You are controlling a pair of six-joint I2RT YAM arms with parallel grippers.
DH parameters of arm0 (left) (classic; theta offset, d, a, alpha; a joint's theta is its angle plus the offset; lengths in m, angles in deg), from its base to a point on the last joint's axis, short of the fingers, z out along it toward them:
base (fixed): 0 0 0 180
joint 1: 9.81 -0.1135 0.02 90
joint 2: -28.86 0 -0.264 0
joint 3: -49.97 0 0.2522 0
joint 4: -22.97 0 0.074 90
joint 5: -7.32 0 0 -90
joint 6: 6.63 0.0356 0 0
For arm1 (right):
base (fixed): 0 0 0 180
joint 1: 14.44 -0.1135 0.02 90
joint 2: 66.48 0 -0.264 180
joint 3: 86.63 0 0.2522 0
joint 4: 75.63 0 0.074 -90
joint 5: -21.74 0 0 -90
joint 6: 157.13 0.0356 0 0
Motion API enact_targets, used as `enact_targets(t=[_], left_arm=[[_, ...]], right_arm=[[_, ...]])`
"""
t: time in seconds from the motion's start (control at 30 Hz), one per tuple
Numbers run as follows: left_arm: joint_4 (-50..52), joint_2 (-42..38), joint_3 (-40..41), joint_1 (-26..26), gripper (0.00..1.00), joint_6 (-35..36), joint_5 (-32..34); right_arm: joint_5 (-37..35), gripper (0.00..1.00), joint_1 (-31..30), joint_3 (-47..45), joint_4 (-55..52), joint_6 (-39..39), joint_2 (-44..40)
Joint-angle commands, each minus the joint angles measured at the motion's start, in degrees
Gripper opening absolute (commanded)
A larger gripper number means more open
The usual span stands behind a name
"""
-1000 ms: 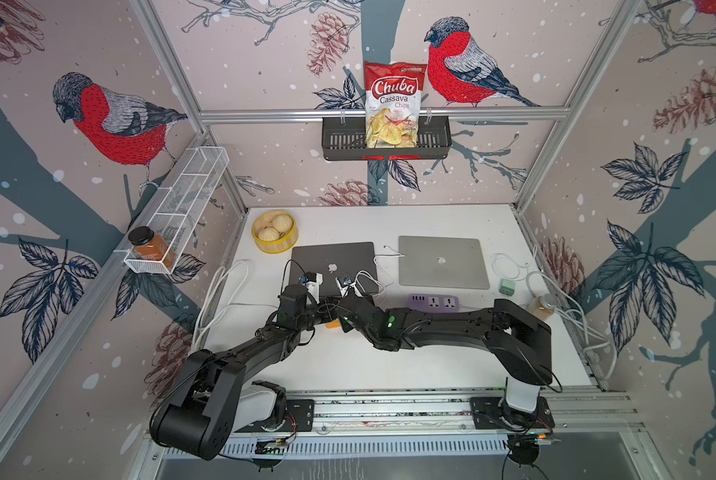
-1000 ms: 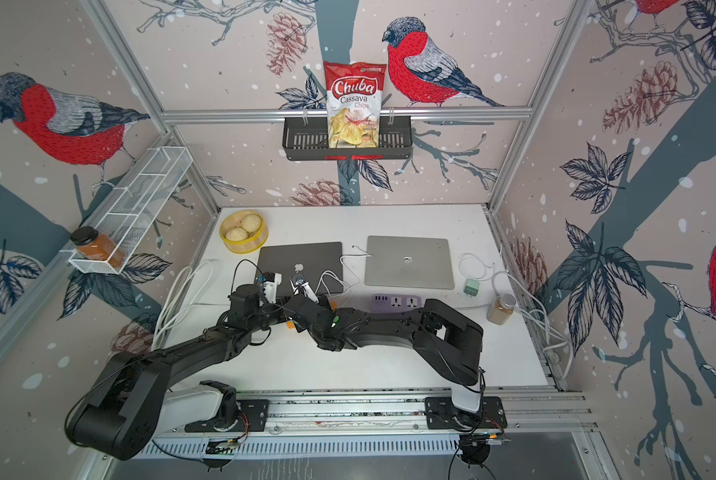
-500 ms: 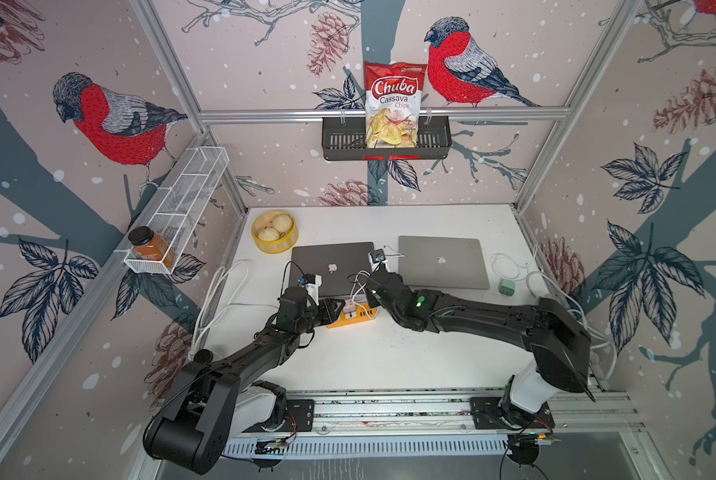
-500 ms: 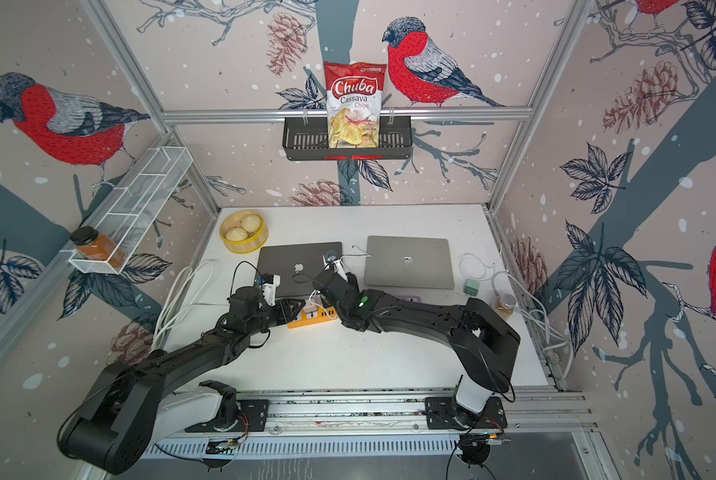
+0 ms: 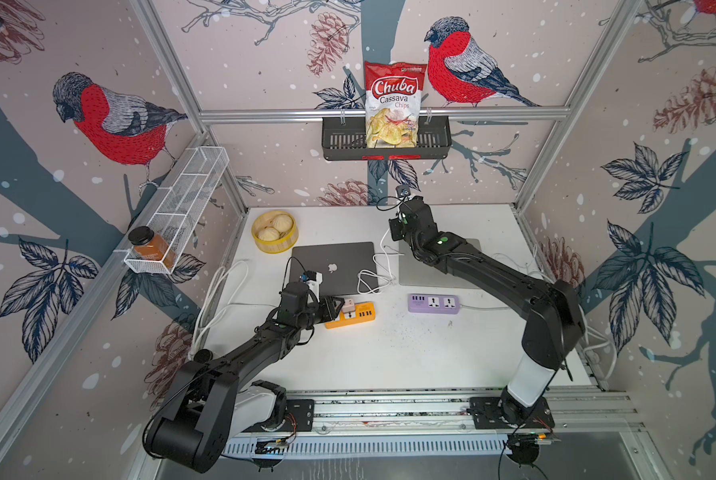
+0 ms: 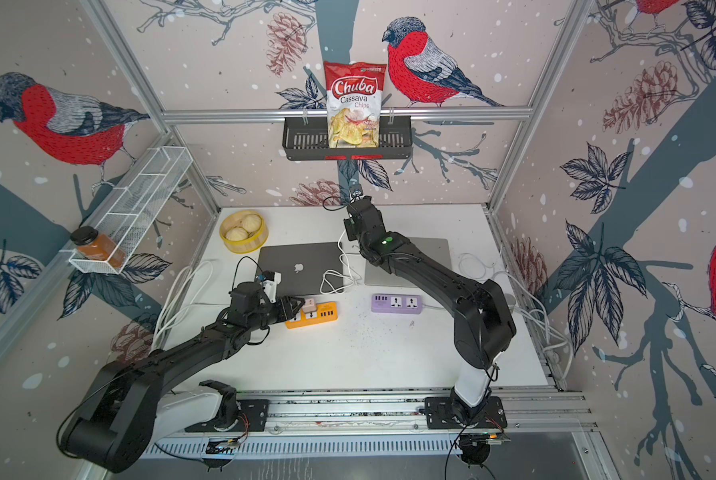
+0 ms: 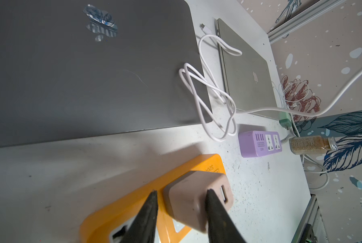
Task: Unplug the laptop charger
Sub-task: Remove the charging cable from the plug, then place the charging cable at the center of the board.
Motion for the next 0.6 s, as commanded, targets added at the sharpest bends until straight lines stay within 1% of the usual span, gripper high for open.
enact_targets(t=[0.0, 0.13, 0.33, 0.43, 0.53, 0.57], left_arm=[[1.5, 0.3, -0.5, 0.0, 0.40, 0.7, 0.5], [3.3, 0.2, -2.2, 0.0, 0.40, 1.4, 0.6], [5.2, -0.2, -3.8, 0.0, 0.41, 1.9, 0.6], [6.2, -0.7, -4.2, 0.0, 0.41, 1.9, 0.3], [7.5, -2.0, -4.3, 0.0, 0.41, 2.2, 0.8], [8.0, -2.5, -4.3, 0.0, 0.41, 2.2, 0.9]], right_arm=[[5.6, 0.00, 1.2, 0.3, 0.6, -1.9, 4.0], [11.3, 0.00, 1.1, 1.0, 0.5, 1.0, 9.4], [14.6, 0.00, 1.0, 0.7, 2.8, 3.4, 14.7], [14.9, 0.05, 1.0, 0.2, 3.0, 4.0, 16.0], [15.1, 0.13, 1.1, -2.7, 4.9, 4.7, 15.9], [15.2, 0.18, 1.2, -3.4, 5.4, 4.9, 15.8]])
